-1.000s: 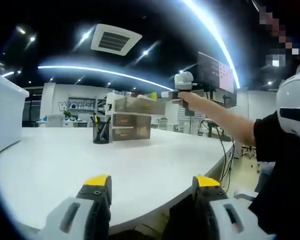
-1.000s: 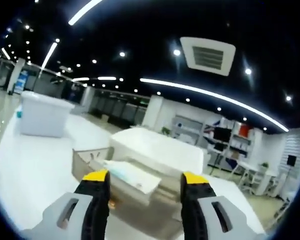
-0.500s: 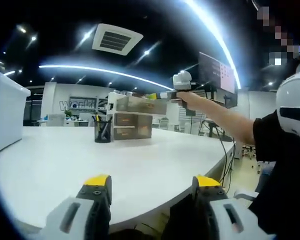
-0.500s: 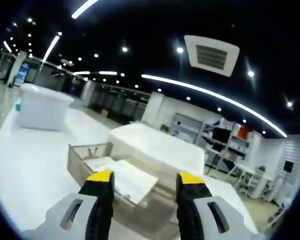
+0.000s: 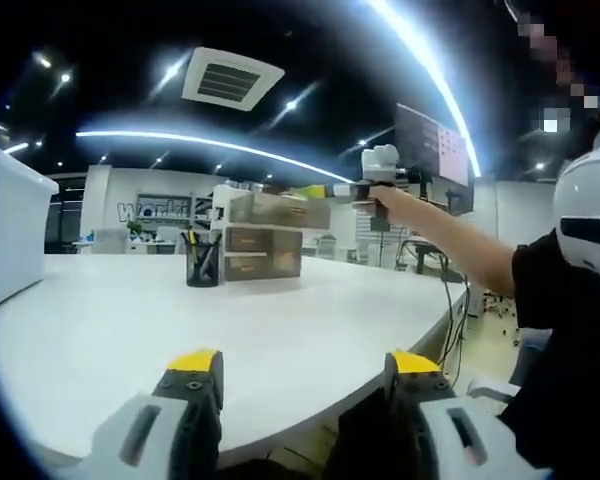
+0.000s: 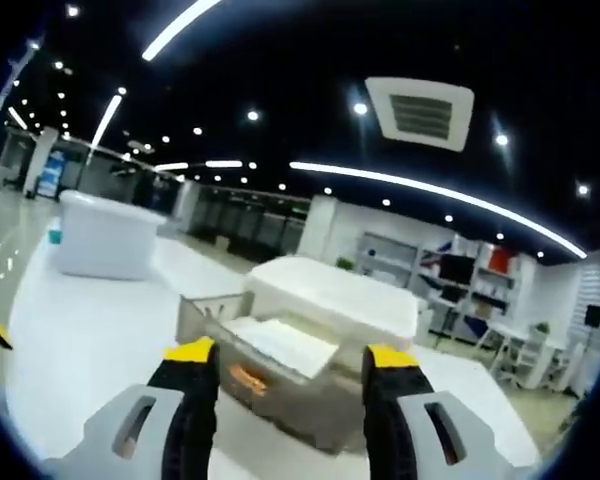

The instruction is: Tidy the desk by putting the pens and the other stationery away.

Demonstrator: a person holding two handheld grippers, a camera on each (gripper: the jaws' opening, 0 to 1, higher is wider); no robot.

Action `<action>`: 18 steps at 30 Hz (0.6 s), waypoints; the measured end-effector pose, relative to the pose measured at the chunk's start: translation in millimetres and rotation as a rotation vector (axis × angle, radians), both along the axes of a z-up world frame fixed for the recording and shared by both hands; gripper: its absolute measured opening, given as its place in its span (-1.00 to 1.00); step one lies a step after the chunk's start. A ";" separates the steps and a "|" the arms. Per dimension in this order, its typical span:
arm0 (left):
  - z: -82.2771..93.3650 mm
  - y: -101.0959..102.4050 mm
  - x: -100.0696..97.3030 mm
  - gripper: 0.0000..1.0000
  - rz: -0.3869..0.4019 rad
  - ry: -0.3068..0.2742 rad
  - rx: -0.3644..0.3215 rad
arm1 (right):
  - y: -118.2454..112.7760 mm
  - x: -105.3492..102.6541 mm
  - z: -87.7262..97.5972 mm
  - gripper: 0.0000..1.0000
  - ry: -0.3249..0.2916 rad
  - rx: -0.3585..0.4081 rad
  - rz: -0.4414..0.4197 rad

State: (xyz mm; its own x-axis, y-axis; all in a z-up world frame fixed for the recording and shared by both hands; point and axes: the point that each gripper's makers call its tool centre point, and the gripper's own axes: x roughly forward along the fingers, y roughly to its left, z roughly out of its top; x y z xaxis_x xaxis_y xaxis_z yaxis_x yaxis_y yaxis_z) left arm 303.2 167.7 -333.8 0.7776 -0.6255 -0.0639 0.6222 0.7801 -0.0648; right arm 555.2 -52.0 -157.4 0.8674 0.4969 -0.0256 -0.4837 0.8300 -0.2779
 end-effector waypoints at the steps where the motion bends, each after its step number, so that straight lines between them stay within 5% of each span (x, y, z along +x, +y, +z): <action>1: -0.2 -1.2 0.3 0.30 -0.002 0.001 0.001 | -1.7 -3.8 -4.9 0.13 0.001 0.004 0.007; 18: 0.3 -18.2 2.9 0.30 -0.031 0.005 0.026 | -17.5 -93.2 -52.3 0.22 0.002 0.067 0.076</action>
State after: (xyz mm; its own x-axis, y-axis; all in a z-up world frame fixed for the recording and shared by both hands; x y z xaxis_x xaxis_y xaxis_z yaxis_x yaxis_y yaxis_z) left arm 306.1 149.5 -333.5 0.7572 -0.6478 -0.0843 0.6462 0.7616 -0.0483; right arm 462.0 -69.6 -209.7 0.8272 0.5619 0.0083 -0.5464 0.8076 -0.2221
